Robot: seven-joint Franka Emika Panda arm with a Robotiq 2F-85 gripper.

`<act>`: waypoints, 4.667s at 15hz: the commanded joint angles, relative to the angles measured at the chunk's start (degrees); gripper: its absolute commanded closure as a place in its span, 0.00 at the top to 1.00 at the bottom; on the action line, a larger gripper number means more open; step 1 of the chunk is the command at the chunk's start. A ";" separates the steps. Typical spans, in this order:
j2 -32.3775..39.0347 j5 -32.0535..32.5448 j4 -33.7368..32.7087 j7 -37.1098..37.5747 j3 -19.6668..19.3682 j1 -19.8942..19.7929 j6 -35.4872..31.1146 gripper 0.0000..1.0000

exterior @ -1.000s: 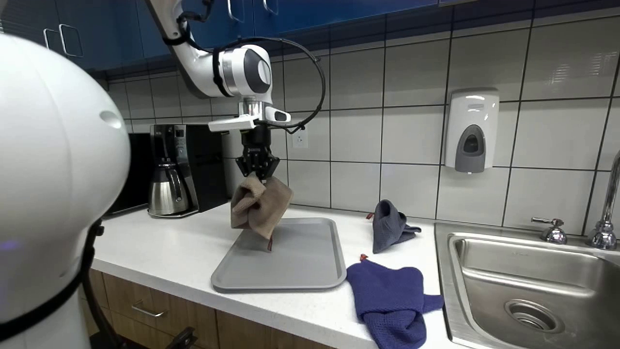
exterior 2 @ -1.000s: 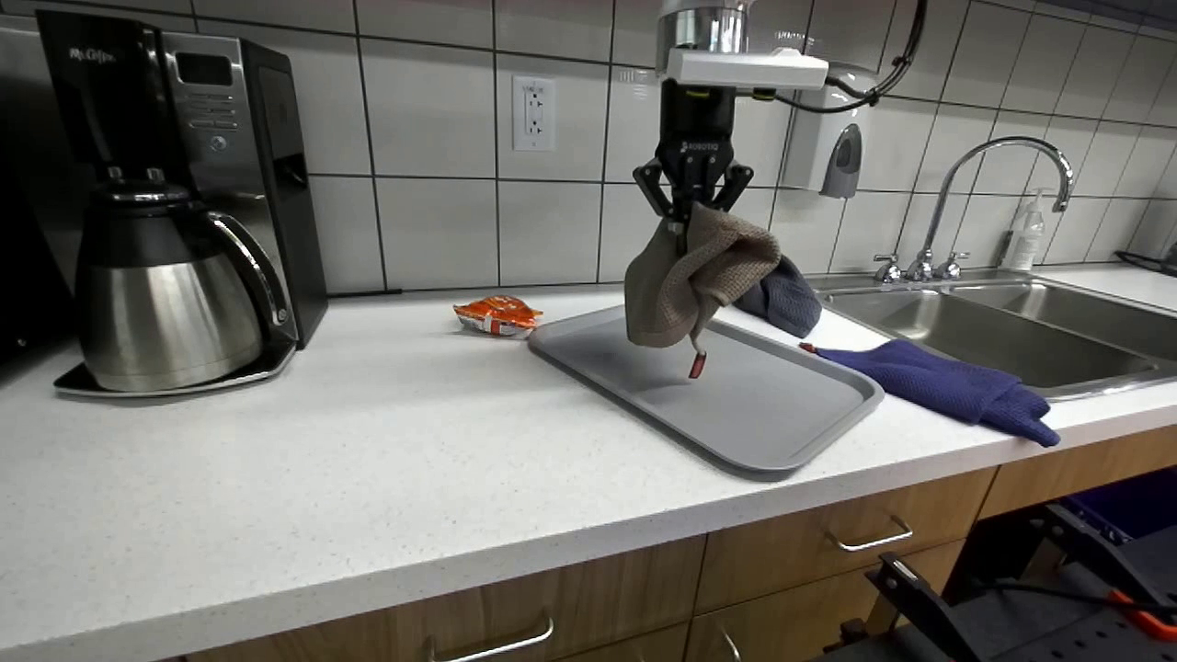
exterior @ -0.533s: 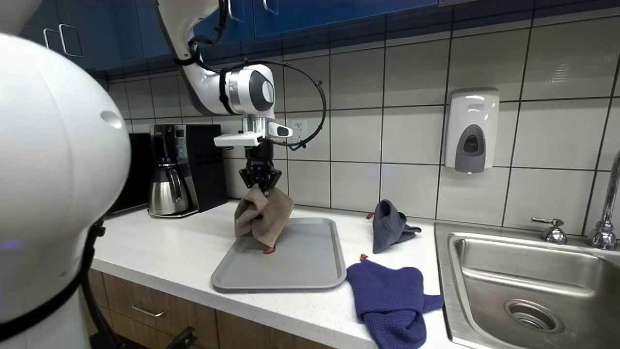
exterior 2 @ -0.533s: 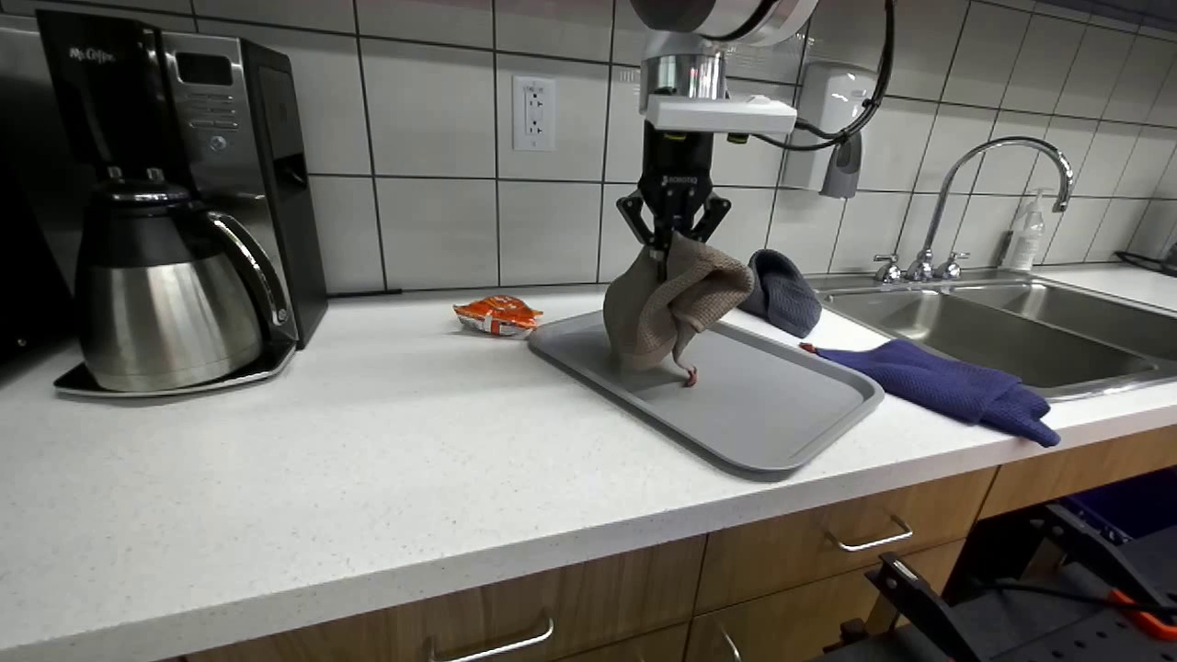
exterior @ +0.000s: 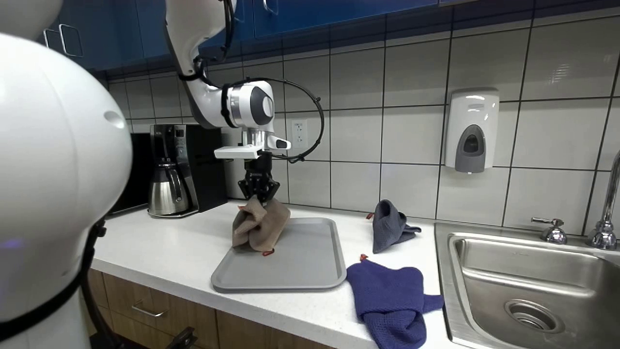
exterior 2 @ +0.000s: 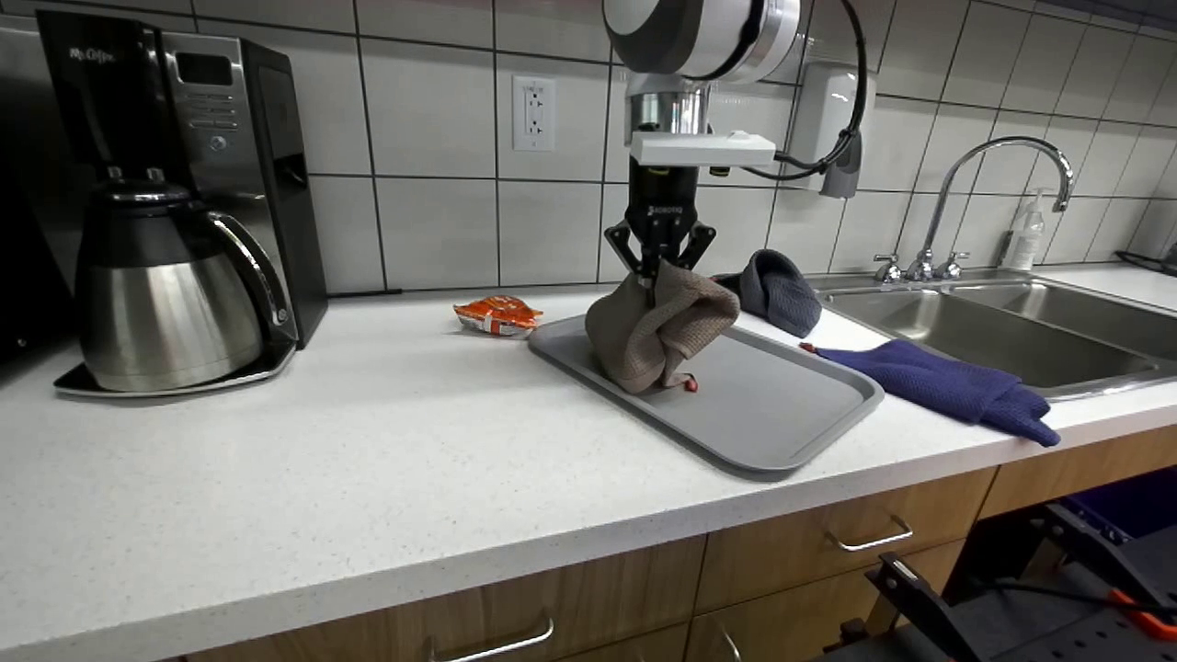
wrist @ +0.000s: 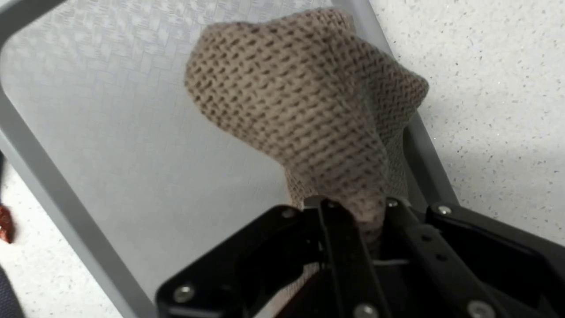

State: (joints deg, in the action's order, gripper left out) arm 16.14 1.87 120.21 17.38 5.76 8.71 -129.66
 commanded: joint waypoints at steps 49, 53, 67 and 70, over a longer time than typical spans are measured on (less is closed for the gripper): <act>-28.17 6.12 21.44 -12.63 -9.38 -12.05 13.13 1.00; -28.17 6.13 21.44 -14.53 -10.22 -12.66 13.12 1.00; -27.99 8.03 22.21 -18.03 -12.12 -14.19 10.48 1.00; -26.55 8.40 21.77 -21.41 -13.99 -15.50 7.69 1.00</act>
State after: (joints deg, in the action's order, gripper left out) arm -11.43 9.05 142.01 0.05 -6.82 -4.88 -119.01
